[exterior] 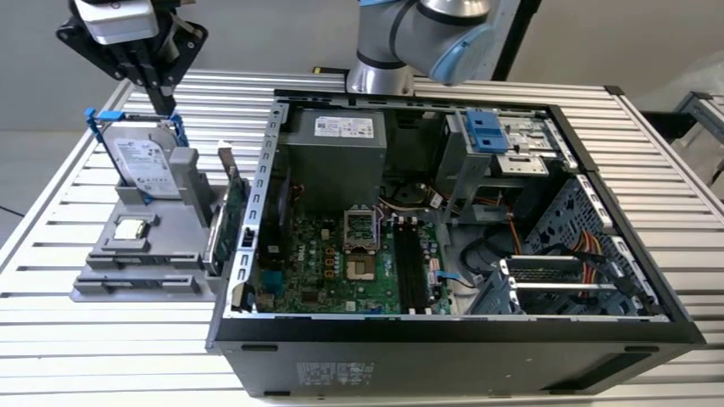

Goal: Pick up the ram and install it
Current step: 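Reach for the ram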

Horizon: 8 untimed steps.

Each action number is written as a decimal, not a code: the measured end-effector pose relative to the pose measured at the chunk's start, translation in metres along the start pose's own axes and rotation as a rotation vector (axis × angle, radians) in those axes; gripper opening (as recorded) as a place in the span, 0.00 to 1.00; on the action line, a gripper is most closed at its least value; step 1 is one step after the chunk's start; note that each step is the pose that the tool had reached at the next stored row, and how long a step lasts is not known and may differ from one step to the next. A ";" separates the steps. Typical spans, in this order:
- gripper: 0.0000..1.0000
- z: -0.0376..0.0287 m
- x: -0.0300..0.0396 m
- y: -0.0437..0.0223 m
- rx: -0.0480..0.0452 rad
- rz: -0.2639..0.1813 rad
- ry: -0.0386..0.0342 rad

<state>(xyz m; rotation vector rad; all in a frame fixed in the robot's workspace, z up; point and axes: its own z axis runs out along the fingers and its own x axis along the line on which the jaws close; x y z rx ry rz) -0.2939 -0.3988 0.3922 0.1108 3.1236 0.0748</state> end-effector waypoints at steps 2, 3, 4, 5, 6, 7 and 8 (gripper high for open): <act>0.00 0.0000 0.0013 -0.0001 -0.0001 0.000 -0.0001; 0.00 0.0000 0.0021 -0.0002 0.0000 0.000 0.0000; 0.00 0.0000 0.0030 -0.0002 0.0000 0.000 0.0000; 0.00 0.0000 0.0040 -0.0003 0.0000 0.000 0.0000; 0.00 0.0000 0.0050 -0.0004 0.0000 0.000 0.0000; 0.00 0.0000 0.0060 -0.0004 -0.0001 0.000 0.0000; 0.00 0.0000 0.0071 -0.0005 -0.0001 0.000 0.0000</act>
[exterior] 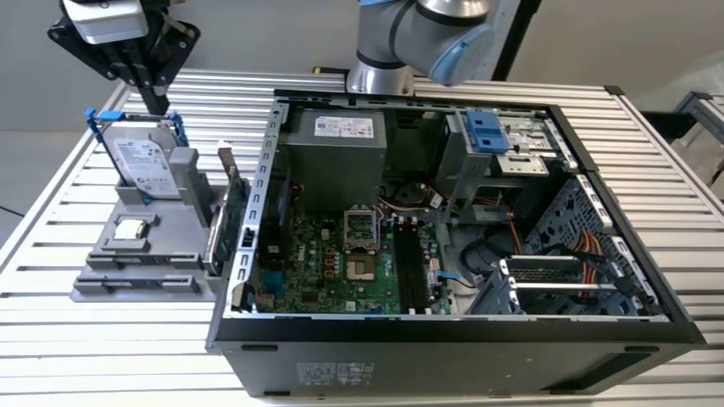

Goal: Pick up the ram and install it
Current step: 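Reach for the ram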

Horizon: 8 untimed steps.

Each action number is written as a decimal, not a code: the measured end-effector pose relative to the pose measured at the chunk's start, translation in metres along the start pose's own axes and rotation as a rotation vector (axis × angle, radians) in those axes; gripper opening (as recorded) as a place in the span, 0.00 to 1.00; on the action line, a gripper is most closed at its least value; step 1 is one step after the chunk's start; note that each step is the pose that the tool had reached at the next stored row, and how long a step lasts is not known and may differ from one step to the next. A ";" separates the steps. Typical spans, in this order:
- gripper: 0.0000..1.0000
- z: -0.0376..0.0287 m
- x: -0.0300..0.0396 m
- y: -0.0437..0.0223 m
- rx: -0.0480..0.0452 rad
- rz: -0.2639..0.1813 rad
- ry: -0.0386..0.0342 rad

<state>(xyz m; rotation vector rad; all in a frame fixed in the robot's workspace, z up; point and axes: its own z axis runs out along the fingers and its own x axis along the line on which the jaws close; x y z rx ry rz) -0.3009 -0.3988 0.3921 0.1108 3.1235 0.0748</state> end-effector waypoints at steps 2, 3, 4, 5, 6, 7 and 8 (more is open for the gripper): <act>0.00 0.0000 0.0020 -0.0001 0.0000 0.000 0.0000; 0.00 0.0000 0.0030 -0.0002 0.0000 0.000 0.0000; 0.00 -0.0001 0.0040 -0.0003 0.0000 0.000 0.0000; 0.00 -0.0001 0.0052 -0.0003 0.0001 0.000 0.0001; 0.00 -0.0001 0.0065 -0.0004 0.0000 0.000 0.0000; 0.00 -0.0001 0.0079 -0.0005 0.0000 0.000 0.0000; 0.00 -0.0002 0.0094 -0.0006 0.0001 0.000 0.0001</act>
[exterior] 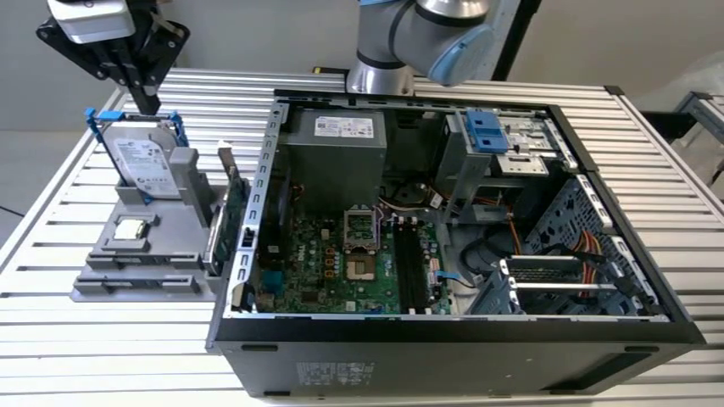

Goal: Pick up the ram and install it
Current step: 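Reach for the ram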

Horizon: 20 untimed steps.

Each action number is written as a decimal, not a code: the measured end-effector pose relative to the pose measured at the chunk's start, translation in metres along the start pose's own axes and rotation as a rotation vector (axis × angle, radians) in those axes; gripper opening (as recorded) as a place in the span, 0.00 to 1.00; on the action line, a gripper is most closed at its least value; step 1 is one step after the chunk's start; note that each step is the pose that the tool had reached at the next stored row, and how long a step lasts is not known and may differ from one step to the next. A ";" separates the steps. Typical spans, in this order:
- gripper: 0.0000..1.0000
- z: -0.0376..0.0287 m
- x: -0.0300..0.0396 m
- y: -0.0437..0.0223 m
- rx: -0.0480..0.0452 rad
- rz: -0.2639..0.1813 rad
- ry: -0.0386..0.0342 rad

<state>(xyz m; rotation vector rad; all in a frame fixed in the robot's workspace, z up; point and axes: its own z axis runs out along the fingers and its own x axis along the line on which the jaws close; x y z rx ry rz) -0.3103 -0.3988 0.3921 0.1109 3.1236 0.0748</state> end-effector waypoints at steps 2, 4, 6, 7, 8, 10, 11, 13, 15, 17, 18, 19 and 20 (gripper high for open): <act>0.00 0.0000 0.0025 -0.0002 0.0000 0.000 0.0000; 0.00 0.0000 0.0051 -0.0004 0.0000 0.000 0.0000; 0.00 0.0000 0.0084 -0.0006 -0.0001 0.000 -0.0001; 0.00 0.0000 0.0103 -0.0007 -0.0001 0.000 -0.0001; 0.00 0.0000 0.0121 -0.0009 0.0000 0.000 -0.0001; 0.00 -0.0001 0.0163 -0.0012 0.0000 0.000 0.0000; 0.00 -0.0001 0.0186 -0.0013 0.0000 0.000 0.0000; 0.00 -0.0002 0.0228 -0.0016 0.0000 0.000 0.0000; 0.00 -0.0001 0.0263 -0.0019 0.0000 0.000 -0.0001; 0.00 -0.0001 0.0274 -0.0020 0.0000 0.000 -0.0001; 0.00 -0.0002 0.0274 -0.0020 0.0000 0.000 0.0000; 0.00 -0.0002 0.0275 -0.0020 -0.0001 0.000 -0.0001; 0.00 -0.0002 0.0280 -0.0020 0.0000 0.000 0.0001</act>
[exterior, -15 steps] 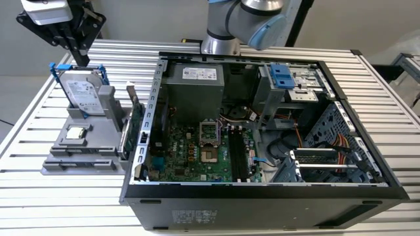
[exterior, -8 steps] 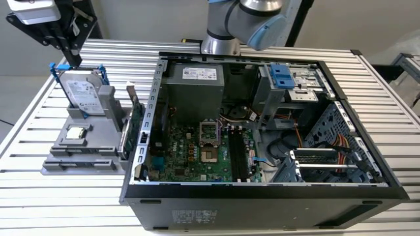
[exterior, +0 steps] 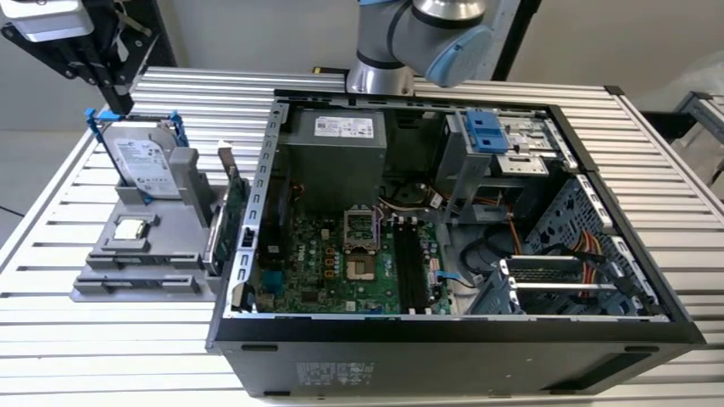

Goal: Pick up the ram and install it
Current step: 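Reach for the ram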

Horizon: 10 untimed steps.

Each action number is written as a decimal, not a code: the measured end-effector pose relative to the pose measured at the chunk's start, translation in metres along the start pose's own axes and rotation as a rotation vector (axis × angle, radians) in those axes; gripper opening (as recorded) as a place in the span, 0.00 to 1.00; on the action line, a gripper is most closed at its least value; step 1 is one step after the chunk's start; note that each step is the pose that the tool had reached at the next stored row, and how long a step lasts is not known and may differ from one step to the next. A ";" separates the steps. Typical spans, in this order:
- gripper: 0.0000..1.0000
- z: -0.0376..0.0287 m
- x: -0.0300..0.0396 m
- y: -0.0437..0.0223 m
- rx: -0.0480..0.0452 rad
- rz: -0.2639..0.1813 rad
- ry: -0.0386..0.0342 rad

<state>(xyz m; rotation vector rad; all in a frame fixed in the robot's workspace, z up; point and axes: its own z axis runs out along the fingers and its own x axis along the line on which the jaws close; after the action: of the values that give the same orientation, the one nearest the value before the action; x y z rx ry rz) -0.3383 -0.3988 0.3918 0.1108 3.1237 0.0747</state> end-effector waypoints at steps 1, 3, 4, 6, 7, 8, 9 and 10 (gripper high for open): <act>0.00 0.0000 0.0006 0.0000 0.0000 0.000 -0.0001; 0.00 0.0000 0.0010 0.0000 -0.0001 0.000 -0.0001; 0.00 0.0000 0.0010 -0.0001 -0.0001 0.000 -0.0001; 0.00 0.0000 0.0011 -0.0001 -0.0001 0.000 -0.0001; 0.00 0.0000 0.0012 -0.0002 0.0000 0.000 -0.0001; 0.00 0.0000 0.0014 -0.0006 -0.0001 0.000 -0.0001; 0.00 0.0000 0.0013 -0.0013 -0.0001 0.000 -0.0001; 0.00 -0.0001 0.0013 -0.0024 -0.0001 0.000 -0.0001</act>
<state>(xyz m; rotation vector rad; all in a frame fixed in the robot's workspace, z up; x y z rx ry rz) -0.3398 -0.4011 0.3917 0.1110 3.1236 0.0749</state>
